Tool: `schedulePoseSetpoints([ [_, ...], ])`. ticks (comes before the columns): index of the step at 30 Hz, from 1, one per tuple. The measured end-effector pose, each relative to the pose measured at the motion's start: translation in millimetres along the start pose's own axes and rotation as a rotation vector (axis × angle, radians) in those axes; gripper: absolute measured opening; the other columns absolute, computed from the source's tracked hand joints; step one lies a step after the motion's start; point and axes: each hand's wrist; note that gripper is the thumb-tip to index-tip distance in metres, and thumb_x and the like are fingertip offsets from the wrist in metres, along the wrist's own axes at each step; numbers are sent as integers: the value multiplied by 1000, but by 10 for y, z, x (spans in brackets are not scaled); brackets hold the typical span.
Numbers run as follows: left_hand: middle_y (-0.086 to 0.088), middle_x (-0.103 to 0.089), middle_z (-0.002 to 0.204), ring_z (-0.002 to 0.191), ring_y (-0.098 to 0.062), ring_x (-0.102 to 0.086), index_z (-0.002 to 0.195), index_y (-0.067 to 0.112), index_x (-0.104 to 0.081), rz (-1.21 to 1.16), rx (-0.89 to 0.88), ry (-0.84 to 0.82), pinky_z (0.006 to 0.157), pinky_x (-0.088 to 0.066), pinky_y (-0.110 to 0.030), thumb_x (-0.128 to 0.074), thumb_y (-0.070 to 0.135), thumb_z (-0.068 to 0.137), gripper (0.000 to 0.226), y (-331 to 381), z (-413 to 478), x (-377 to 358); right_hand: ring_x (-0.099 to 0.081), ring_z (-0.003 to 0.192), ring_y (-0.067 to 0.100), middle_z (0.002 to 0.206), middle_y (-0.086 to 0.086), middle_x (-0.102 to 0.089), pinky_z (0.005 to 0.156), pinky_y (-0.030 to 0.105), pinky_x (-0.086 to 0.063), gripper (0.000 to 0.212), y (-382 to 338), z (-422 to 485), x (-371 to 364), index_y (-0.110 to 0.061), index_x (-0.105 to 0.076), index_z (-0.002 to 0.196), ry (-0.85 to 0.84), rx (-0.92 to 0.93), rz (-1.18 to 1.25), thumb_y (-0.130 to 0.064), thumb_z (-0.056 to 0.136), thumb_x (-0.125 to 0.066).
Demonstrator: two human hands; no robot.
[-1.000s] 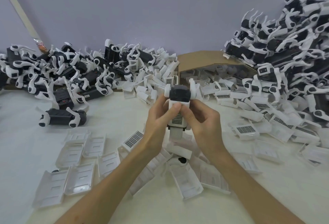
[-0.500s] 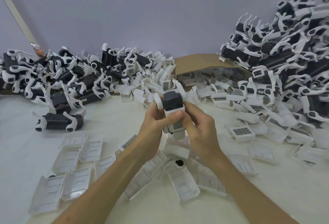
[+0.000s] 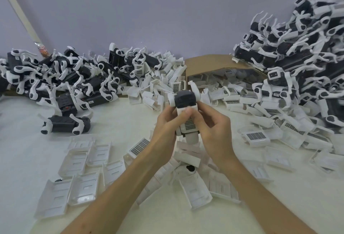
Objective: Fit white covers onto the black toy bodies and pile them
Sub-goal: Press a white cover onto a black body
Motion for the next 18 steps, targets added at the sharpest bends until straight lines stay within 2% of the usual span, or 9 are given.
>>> schedulePoseSetpoints([
  [2, -22, -65, 113, 102, -34, -62, 128, 15, -64, -33, 27, 21, 93, -50, -49, -61, 40, 90, 46, 10, 7, -4, -70, 102, 11, 106, -6, -75, 89, 32, -58, 27, 3, 30, 18, -22, -71, 114, 93, -10, -32, -33, 90, -68],
  [4, -23, -62, 109, 96, -35, -53, 124, 18, -67, -46, 34, 61, 88, -41, -51, -61, 41, 89, 42, 13, 18, 33, -68, 103, 8, 108, -12, -71, 89, 32, -57, 23, 27, 30, 75, -27, -68, 112, 126, 40, -161, -29, 90, -72],
  [6, -25, -66, 111, 96, -36, -56, 119, 19, -69, -39, 16, 61, 84, -43, -44, -65, 35, 89, 34, 0, 13, 70, -65, 105, 9, 109, -13, -67, 88, 26, -54, 33, 53, 4, 102, -26, -66, 116, 42, 61, -268, -28, 86, -78],
  [7, -22, -69, 110, 97, -33, -62, 118, 19, -69, -21, -7, 50, 80, -47, -36, -67, 31, 88, 33, -2, 2, 70, -63, 105, 9, 108, -14, -66, 86, 21, -51, 40, 66, -12, 94, -27, -63, 118, 2, 53, -290, -32, 82, -81],
  [9, -8, -75, 102, 91, -16, -70, 116, 19, -69, 56, -68, 46, 66, -51, -19, -71, 26, 84, 33, -19, -11, 41, -63, 104, 8, 107, -15, -66, 83, 16, -49, 47, 83, -32, 49, -30, -60, 117, -12, 49, -317, -40, 77, -83],
  [10, -2, -76, 98, 87, -10, -71, 115, 20, -69, 91, -88, 59, 63, -51, -17, -74, 24, 81, 35, -26, -18, 14, -64, 101, 8, 105, -15, -66, 82, 16, -50, 46, 91, -37, 27, -29, -60, 115, 11, 58, -330, -42, 77, -82],
  [14, 3, -77, 99, 92, -10, -72, 113, 27, -72, 162, -134, 118, 73, -54, -20, -77, 32, 78, 35, -115, -25, -28, -66, 90, 5, 97, -16, -68, 76, 14, -51, 34, 112, -48, 14, -30, -64, 107, 94, 125, -397, -36, 79, -82],
  [17, 12, -73, 76, 70, 1, -65, 84, 37, -76, 238, -202, 109, 63, -47, -11, -75, 33, 83, 4, -126, -23, -36, -69, 88, 7, 94, -11, -69, 78, 20, -55, 31, 87, -32, 16, -26, -68, 111, 72, 191, -430, -29, 83, -80],
  [18, 13, -71, 71, 65, 2, -62, 79, 37, -76, 240, -217, 118, 60, -45, -10, -75, 32, 84, 7, -119, -19, -38, -69, 89, 8, 95, -10, -69, 79, 23, -56, 31, 70, -26, 12, -24, -68, 113, 58, 208, -432, -27, 84, -80],
])
Point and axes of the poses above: each hand's wrist, its own z-axis towards the middle knuckle, its own x-axis out of the back of the hand, y = z × x
